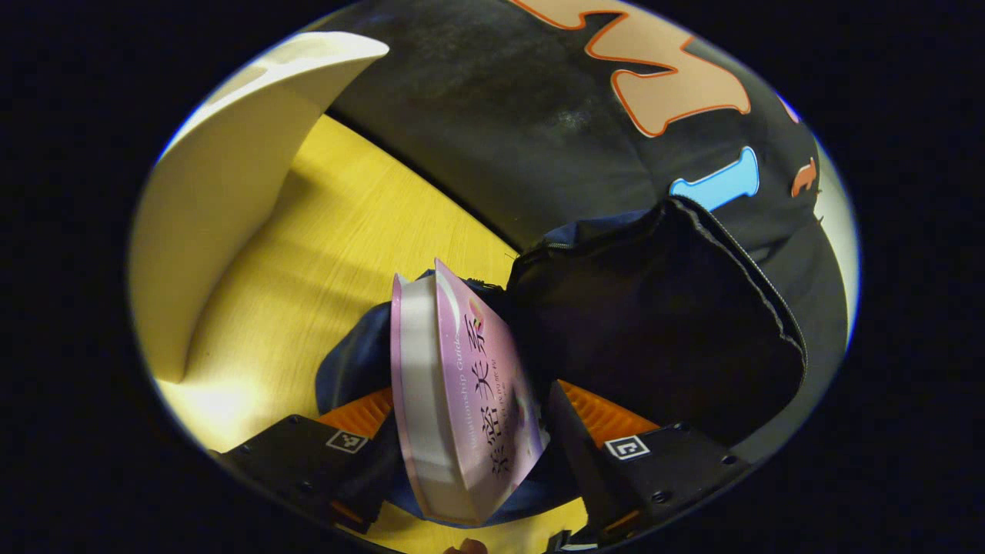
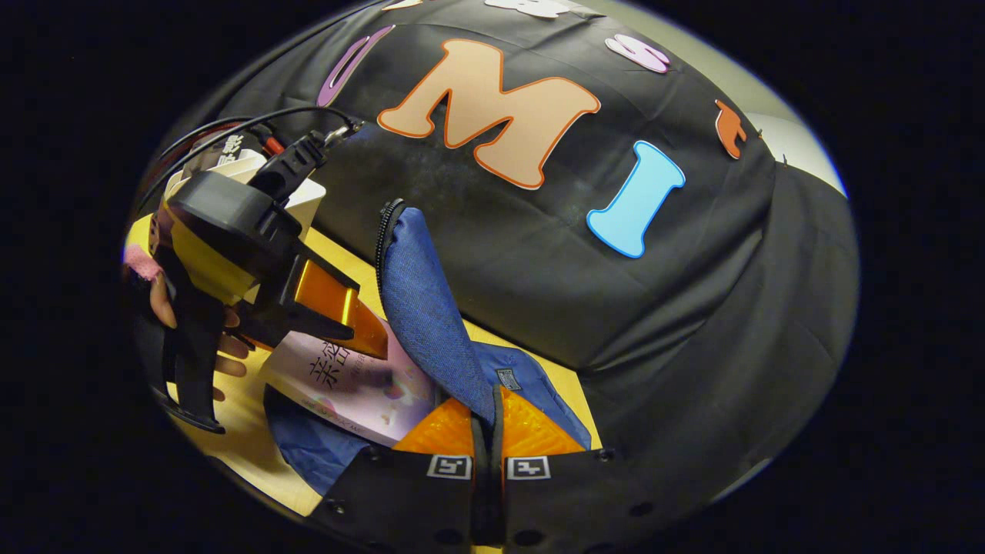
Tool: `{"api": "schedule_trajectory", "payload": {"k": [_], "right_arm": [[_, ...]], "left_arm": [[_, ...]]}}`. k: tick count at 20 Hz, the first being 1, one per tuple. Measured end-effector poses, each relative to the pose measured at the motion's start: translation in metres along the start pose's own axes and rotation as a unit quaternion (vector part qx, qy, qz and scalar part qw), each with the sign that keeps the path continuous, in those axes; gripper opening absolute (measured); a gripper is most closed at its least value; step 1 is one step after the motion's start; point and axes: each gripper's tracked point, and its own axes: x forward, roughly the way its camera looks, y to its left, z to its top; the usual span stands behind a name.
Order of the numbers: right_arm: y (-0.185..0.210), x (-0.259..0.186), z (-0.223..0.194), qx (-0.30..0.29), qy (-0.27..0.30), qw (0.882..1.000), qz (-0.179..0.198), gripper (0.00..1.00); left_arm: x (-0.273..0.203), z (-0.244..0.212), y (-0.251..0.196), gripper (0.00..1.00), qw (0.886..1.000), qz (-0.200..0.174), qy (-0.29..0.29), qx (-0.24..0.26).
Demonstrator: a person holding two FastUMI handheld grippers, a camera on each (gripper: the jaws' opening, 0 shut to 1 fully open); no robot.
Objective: Open the schoolbag, grab two books from the bookshelf and put them into the schoolbag.
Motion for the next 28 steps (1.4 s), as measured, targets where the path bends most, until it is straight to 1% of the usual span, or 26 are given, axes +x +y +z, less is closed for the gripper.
{"api": "schedule_trajectory", "payload": {"k": [1,2,3,4,5,6,9,10,11,12,14,15,16,19,20,21,22,23,26,28], "right_arm": [[0.001,0.000,0.000,0.000,0.000,1.000,0.000,0.00],[0.000,-0.001,0.000,0.001,0.000,1.000,0.000,0.00],[-0.001,0.000,0.000,0.002,0.000,1.000,0.000,0.03],[-0.001,0.000,0.000,0.003,-0.001,1.000,0.000,0.03],[-0.001,0.001,0.000,0.003,-0.001,1.000,0.000,0.00],[-0.001,0.001,0.000,0.003,-0.001,1.000,0.000,0.03],[0.000,0.000,0.000,0.001,0.000,1.000,0.000,0.03],[0.000,0.000,0.000,0.000,0.000,1.000,0.001,0.00],[0.000,0.000,-0.001,0.000,0.001,1.000,0.002,0.03],[0.002,-0.001,-0.002,0.000,0.001,1.000,0.002,0.00],[0.004,-0.002,-0.004,-0.001,0.002,1.000,0.004,0.00],[0.004,-0.001,-0.004,-0.002,0.003,1.000,0.005,0.03],[0.005,-0.002,-0.004,-0.003,0.004,1.000,0.006,0.00],[0.009,-0.002,-0.005,-0.008,0.004,1.000,0.009,0.00],[0.009,-0.002,-0.005,-0.009,0.004,1.000,0.009,0.00],[0.009,-0.002,-0.006,-0.010,0.004,1.000,0.010,0.00],[0.010,-0.003,-0.006,-0.010,0.005,1.000,0.010,0.00],[0.010,-0.002,-0.006,-0.011,0.005,1.000,0.011,0.03],[0.012,-0.003,-0.007,-0.016,0.005,1.000,0.014,0.03],[0.014,-0.003,-0.008,-0.021,0.006,1.000,0.016,0.03]], "left_arm": [[-0.004,0.000,0.002,0.96,1.000,0.007,0.000,0.017],[-0.010,-0.001,0.004,0.95,0.999,0.017,0.000,0.035],[-0.018,-0.001,0.005,0.95,0.998,0.025,0.000,0.053],[-0.025,0.001,0.005,0.92,0.997,0.031,0.000,0.067],[-0.032,0.001,0.005,0.96,0.996,0.035,0.001,0.082],[-0.039,0.001,0.004,0.96,0.995,0.036,0.001,0.093],[-0.060,0.003,-0.004,0.96,0.993,0.032,0.004,0.117],[-0.069,0.004,-0.005,0.96,0.992,0.031,0.005,0.126],[-0.080,0.007,-0.007,0.96,0.990,0.029,0.006,0.135],[-0.091,0.010,-0.009,0.96,0.988,0.027,0.005,0.149],[-0.115,0.014,-0.015,0.96,0.984,0.023,0.005,0.177],[-0.127,0.017,-0.018,0.96,0.982,0.019,0.007,0.187],[-0.140,0.021,-0.023,0.96,0.981,0.015,0.007,0.193],[-0.176,0.038,-0.033,0.96,0.983,-0.004,0.005,0.185],[-0.187,0.045,-0.032,0.93,0.983,-0.008,0.007,0.182],[-0.199,0.052,-0.028,0.96,0.984,-0.004,0.011,0.180],[-0.210,0.063,-0.020,0.96,0.984,0.003,0.012,0.179],[-0.223,0.075,-0.012,0.96,0.984,0.013,0.013,0.179],[-0.260,0.118,0.018,0.95,0.981,0.052,0.010,0.187],[-0.277,0.148,0.036,0.96,0.976,0.080,-0.003,0.205]]}}
